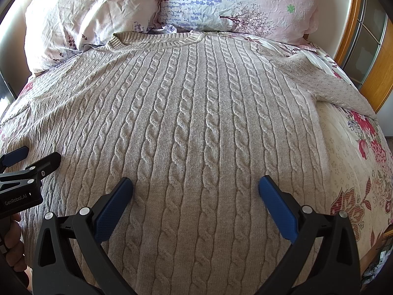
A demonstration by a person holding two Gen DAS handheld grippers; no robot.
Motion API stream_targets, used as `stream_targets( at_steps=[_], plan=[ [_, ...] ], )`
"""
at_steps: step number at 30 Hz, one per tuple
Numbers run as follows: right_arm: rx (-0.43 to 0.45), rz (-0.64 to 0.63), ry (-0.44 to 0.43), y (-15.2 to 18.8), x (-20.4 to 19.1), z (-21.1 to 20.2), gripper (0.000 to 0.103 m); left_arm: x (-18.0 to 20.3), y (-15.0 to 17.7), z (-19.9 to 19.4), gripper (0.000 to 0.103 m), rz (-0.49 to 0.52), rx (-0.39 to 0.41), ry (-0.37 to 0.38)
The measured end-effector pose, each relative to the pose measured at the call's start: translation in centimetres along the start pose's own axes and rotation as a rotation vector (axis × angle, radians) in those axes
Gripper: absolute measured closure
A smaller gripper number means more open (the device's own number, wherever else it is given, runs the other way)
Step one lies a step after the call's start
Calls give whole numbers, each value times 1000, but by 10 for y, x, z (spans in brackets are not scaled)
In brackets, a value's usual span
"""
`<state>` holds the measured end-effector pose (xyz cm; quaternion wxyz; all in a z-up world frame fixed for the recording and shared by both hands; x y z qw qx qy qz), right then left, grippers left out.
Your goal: Fold small clothes
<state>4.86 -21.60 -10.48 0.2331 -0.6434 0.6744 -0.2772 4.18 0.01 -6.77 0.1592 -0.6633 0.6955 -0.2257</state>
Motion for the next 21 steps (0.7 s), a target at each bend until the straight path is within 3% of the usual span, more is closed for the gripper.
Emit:
stream_targets(
  at_steps=[17, 20, 21],
  plan=[
    [-39, -33, -14, 1, -5, 4, 1, 0, 0, 0, 2, 0, -4, 1],
    [-45, -66, -90, -2, -3, 2, 1, 0, 1, 2, 2, 1, -14, 2],
    [-45, -19, -166, -10, 6, -1, 1, -1, 0, 3, 2, 1, -23, 4]
  ],
)
Point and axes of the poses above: each gripper's, at about its wrist camera, not at the fingertips, and z roughly the way its jaws point, x to its right, y to its underside, the point moved 8 cm from there along z, roughly the way its jaws point, and after that the axes turned 6 degrees about y, right-handed, at the moved point
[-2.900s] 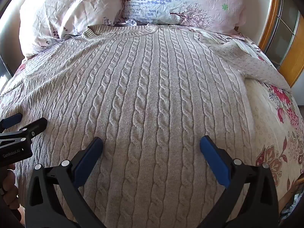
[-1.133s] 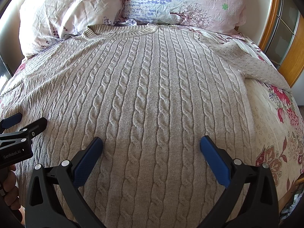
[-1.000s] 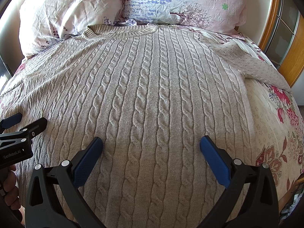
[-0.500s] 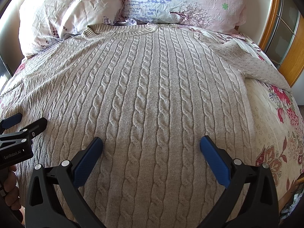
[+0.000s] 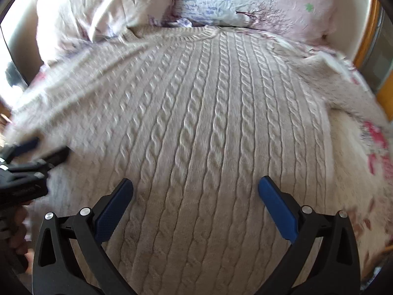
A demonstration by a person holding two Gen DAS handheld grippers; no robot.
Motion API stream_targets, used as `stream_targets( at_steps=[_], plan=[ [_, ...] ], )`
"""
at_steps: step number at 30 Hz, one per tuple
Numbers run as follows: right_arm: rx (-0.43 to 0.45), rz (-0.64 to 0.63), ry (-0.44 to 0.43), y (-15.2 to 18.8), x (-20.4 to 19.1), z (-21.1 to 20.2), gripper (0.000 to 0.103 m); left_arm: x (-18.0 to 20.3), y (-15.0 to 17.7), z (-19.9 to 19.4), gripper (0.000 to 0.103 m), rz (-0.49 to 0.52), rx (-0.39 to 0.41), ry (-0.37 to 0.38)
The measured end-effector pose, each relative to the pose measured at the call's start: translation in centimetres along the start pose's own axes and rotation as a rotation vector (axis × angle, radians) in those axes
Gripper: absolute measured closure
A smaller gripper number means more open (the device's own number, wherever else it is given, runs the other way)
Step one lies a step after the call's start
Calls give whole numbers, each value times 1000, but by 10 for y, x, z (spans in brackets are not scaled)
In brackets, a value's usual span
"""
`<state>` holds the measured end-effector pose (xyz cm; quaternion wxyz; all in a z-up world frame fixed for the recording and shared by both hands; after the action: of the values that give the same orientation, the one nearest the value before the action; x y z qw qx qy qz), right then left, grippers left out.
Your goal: Fold small clothes
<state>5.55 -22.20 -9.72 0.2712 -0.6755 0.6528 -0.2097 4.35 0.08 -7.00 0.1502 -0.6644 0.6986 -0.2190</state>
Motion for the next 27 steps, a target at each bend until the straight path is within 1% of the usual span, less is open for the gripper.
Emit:
stream_targets(
  at_steps=[1, 2, 3, 4, 6, 7, 8, 9, 10, 12, 13, 15, 17, 20, 21, 22, 23, 24, 25, 26, 27],
  plan=[
    [14, 43, -27, -6, 10, -4, 1, 1, -1, -1, 2, 0, -4, 1],
    [44, 117, -49, -18, 31, -11, 1, 0, -2, -1, 2, -5, -10, 9],
    [79, 188, -52, -28, 53, -19, 1, 0, -3, -1, 2, -13, -8, 20],
    [128, 299, -52, -43, 92, -28, 1, -1, -5, -3, 2, -30, -2, 38],
    [168, 503, -49, -60, 171, -34, 2, -8, -10, -10, 2, -99, 31, 99],
    [170, 569, -39, -63, 198, -34, 11, -11, -13, -13, 2, -132, 51, 121],
    [169, 654, -23, -63, 235, -33, 19, -17, -17, -18, 2, -172, 81, 136],
    [168, 732, -3, -62, 269, -31, 22, -22, -21, -22, 2, -197, 111, 138],
    [169, 847, 24, -57, 315, -30, 28, -29, -25, -28, 2, -215, 153, 122],
    [170, 985, 54, -47, 367, -28, 28, -40, -33, -40, 2, -227, 225, 60],
    [171, 1076, 57, -38, 401, -26, 28, -45, -37, -44, 2, -230, 246, 34],
    [156, 1140, 56, -32, 425, -20, 28, -56, -42, -53, 2, -251, 267, 9],
    [133, 1204, 21, -24, 443, -10, 28, -71, -45, -58, 2, -297, 273, -20],
    [194, 1274, -36, -25, 457, -8, 30, -99, -44, -65, 2, -402, 284, -50],
    [207, 1285, -47, -26, 459, -7, 35, -110, -43, -67, 2, -444, 293, -47],
    [214, 1292, -51, -26, 461, -5, 48, -121, -41, -70, 2, -485, 303, -38],
    [209, 1292, -49, -30, 465, -2, 66, -134, -39, -72, 2, -537, 309, -31],
    [192, 1285, -38, -32, 468, 2, 79, -149, -36, -74, 2, -589, 311, -27],
    [155, 1271, -39, -33, 465, 6, 90, -158, -35, -76, 2, -612, 314, -23],
    [161, 1251, -33, -38, 460, 3, 91, -175, -34, -79, 2, -650, 322, -15],
    [196, 1209, -20, -49, 453, -5, 91, -188, -34, -82, 2, -679, 329, -13]
  ],
)
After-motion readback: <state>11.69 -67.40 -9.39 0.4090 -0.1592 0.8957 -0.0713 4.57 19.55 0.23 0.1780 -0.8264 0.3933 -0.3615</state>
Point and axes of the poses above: each gripper's, at about its wrist camera, not at the fingertips, and z roughly the way its jaws point, x to its right, y to its underside, the point moved 8 cm from there along z, roughly the way its jaws point, and after that the axes turned 6 degrees about y, right-handed, at the moved point
